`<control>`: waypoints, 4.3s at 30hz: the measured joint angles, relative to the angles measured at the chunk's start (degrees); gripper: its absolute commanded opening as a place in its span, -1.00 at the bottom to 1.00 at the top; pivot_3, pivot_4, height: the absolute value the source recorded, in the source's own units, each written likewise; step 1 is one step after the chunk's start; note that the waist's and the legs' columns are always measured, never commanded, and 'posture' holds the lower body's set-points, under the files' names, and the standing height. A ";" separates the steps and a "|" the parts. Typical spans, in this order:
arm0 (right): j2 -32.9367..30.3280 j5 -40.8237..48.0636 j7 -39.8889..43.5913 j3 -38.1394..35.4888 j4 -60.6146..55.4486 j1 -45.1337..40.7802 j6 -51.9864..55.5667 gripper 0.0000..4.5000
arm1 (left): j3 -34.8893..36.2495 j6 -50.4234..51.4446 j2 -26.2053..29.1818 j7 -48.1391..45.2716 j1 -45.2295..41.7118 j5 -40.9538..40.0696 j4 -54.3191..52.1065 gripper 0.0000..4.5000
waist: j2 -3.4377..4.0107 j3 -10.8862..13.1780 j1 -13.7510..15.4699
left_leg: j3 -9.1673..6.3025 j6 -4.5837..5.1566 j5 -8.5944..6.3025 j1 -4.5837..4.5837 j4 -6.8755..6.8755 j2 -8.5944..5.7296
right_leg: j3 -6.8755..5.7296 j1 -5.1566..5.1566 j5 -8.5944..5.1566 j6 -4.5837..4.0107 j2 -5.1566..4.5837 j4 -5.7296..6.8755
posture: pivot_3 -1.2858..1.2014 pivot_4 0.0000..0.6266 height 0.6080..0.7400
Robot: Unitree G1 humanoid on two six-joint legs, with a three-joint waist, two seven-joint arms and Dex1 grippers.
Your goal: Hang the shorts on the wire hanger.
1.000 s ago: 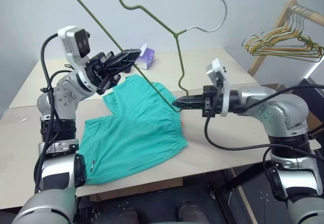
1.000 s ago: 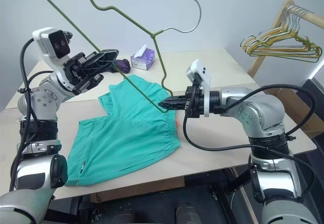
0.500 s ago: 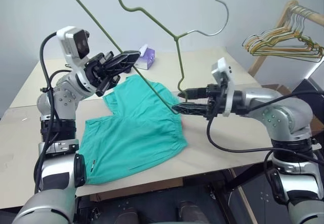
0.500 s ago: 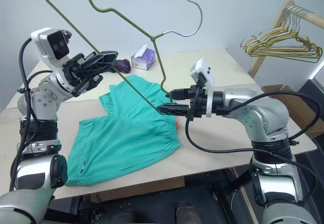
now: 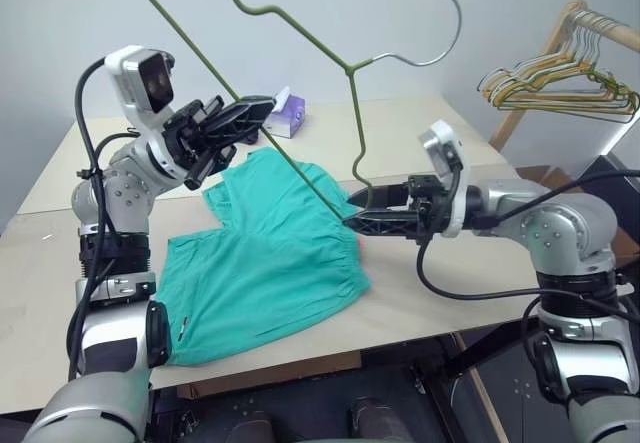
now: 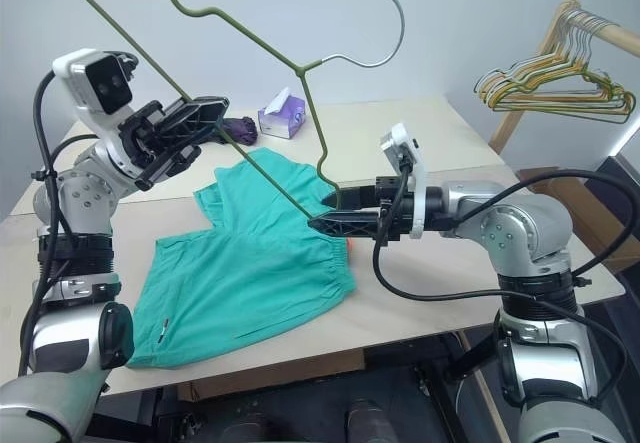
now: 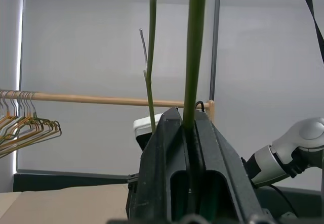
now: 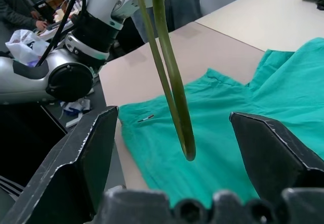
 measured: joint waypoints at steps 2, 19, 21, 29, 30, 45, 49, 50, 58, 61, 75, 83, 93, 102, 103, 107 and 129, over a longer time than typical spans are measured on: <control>0.17 -0.49 0.86 1.06 0.78 -0.97 -0.27 0.85 | 0.01 0.00 0.00 -0.07 -0.13 0.00 0.02 -1.00 | 0.00 0.00 -0.02 | 0.00 0.00 0.00 0.00 0.00 0.00 | 0.00 0.00 0.00 0.00 0.00 0.00 | -0.02 -1.00 1.00; 1.31 -2.59 2.75 3.21 3.34 -2.50 -1.78 -0.97 | 0.38 -0.36 -0.25 0.21 -1.21 0.13 1.92 -1.00 | 0.00 0.00 -0.06 | -0.01 0.00 0.00 0.00 0.01 0.00 | -0.01 0.00 0.00 0.00 0.00 0.01 | -0.03 -1.00 1.00; 1.30 -2.58 3.22 3.20 2.51 -2.50 -1.79 -1.00 | 0.75 -0.58 -0.29 0.42 -1.20 0.13 2.74 -1.00 | 0.00 0.00 -0.07 | -0.02 0.00 0.00 -0.01 0.01 0.01 | -0.02 0.00 0.00 0.00 0.00 0.01 | -0.03 -1.00 1.00; 2.36 -2.59 1.50 2.63 2.51 -2.49 -2.11 -1.00 | -0.76 -2.55 -1.60 2.87 0.67 3.00 2.40 -0.16 | 0.00 0.00 -0.03 | -0.02 0.00 0.00 -0.01 0.02 0.00 | -0.01 0.00 0.00 0.00 -0.01 0.02 | -0.03 -1.00 1.00; 2.58 -2.57 0.83 2.14 2.54 -2.49 -2.12 -1.00 | -1.28 -2.53 -1.69 3.47 0.99 3.70 2.39 -0.02 | 0.00 0.00 -0.02 | -0.02 0.00 0.00 -0.01 0.02 0.00 | -0.01 0.00 0.00 0.00 -0.01 0.02 | -0.03 -1.00 1.00; -8.76 8.18 -6.59 -11.87 -2.40 11.02 12.69 -1.00 | -15.41 -10.28 11.99 7.86 13.49 27.60 3.92 0.98 | 0.04 -0.01 0.32 | 0.00 0.00 0.00 -0.13 0.01 0.00 | -0.05 -0.06 0.00 0.00 -0.04 -0.06 | -0.04 -1.00 1.00; -13.57 9.24 -7.36 -12.83 -3.17 18.50 18.14 -1.00 | -15.90 -11.14 15.51 4.22 16.76 28.27 -2.14 0.98 | 0.05 -0.01 0.18 | 0.05 0.00 -0.01 0.00 0.01 0.01 | -0.01 0.02 0.00 0.00 -0.04 -0.02 | -0.03 -1.00 1.00; -14.68 9.59 -7.89 -12.94 -3.29 20.13 20.15 -1.00 | -16.43 -11.07 16.20 3.54 17.58 28.32 -4.50 0.98 | 0.06 -0.01 0.18 | 0.06 0.00 0.00 0.03 0.01 0.01 | -0.01 0.03 0.00 0.00 -0.03 -0.02 | -0.03 -1.00 1.00; -22.06 10.93 -2.81 -9.94 4.01 27.48 27.58 -1.00 | -17.47 -9.02 17.54 4.31 21.33 29.05 -14.42 0.98 | 0.04 -0.01 0.19 | 0.10 0.01 0.00 0.10 0.02 0.02 | 0.05 0.10 0.00 0.01 -0.01 -0.03 | -0.01 -1.00 1.00; -22.77 8.60 -1.05 -6.25 9.49 27.28 27.02 -1.00 | -17.46 -8.08 17.63 4.99 21.44 29.00 -16.91 0.98 | 0.05 0.00 0.20 | 0.10 0.01 0.00 0.12 0.02 0.02 | 0.06 0.10 -0.01 0.03 0.00 -0.02 | 0.00 -1.00 1.00; -20.29 1.30 4.48 0.88 17.32 23.82 19.90 -1.00 | -17.35 -7.25 18.51 5.68 23.44 29.05 -18.58 0.98 | 0.05 0.00 0.70 | 0.12 0.01 0.00 0.13 0.02 0.02 | 0.08 0.09 -0.03 0.07 0.01 -0.02 | 0.00 -1.00 1.00; -18.83 -0.85 6.06 3.32 17.34 22.26 18.25 -1.00 | -17.40 -8.90 18.50 6.04 23.45 29.12 -18.26 0.98 | 0.05 0.00 1.72 | 0.14 0.01 0.00 0.12 0.02 0.02 | 0.08 0.08 -0.02 0.04 0.01 -0.03 | 0.01 -1.00 1.00; -22.09 -7.50 10.95 11.70 13.34 19.33 11.32 -1.00 | -17.87 -11.51 18.19 5.88 24.02 29.95 -16.49 0.98 | 0.07 -0.01 1.42 | 0.20 0.01 0.00 0.17 0.02 0.03 | 0.11 0.07 -0.02 0.04 0.01 -0.01 | 0.00 -1.00 1.00; -22.06 -14.32 14.55 18.36 12.81 12.28 5.24 -1.00 | -19.12 -13.49 17.99 5.84 24.07 31.36 -15.74 0.98 | 0.07 -0.01 1.76 | 0.19 0.00 -0.01 0.10 0.02 0.03 | 0.10 0.03 -0.01 0.03 0.01 -0.02 | 0.00 -1.00 1.00; -21.91 -14.89 14.83 19.14 13.54 11.45 5.10 -1.00 | -19.20 -13.52 17.97 5.84 24.11 31.42 -15.71 0.98 | 0.08 -0.01 1.74 | 0.20 0.00 -0.01 0.10 0.02 0.03 | 0.10 0.03 -0.01 0.03 0.01 -0.02 | 0.00 -1.00 1.00; -19.62 -17.68 15.59 21.40 19.59 7.87 5.06 -1.00 | -19.49 -13.60 17.40 5.85 24.24 31.49 -15.52 0.98 | 0.07 -0.01 1.71 | 0.20 0.01 0.00 0.13 0.02 0.03 | 0.10 0.04 0.00 0.02 0.01 -0.02 | 0.01 -1.00 1.00; -6.49 -32.04 29.80 31.73 55.01 -11.32 -2.19 -1.00 | -19.50 -13.65 16.69 8.38 26.81 31.53 -16.67 0.98 | 0.09 -0.01 1.80 | 0.18 0.00 0.00 0.08 0.08 0.02 | 0.09 0.01 0.01 0.00 0.01 0.06 | 0.06 -1.00 1.00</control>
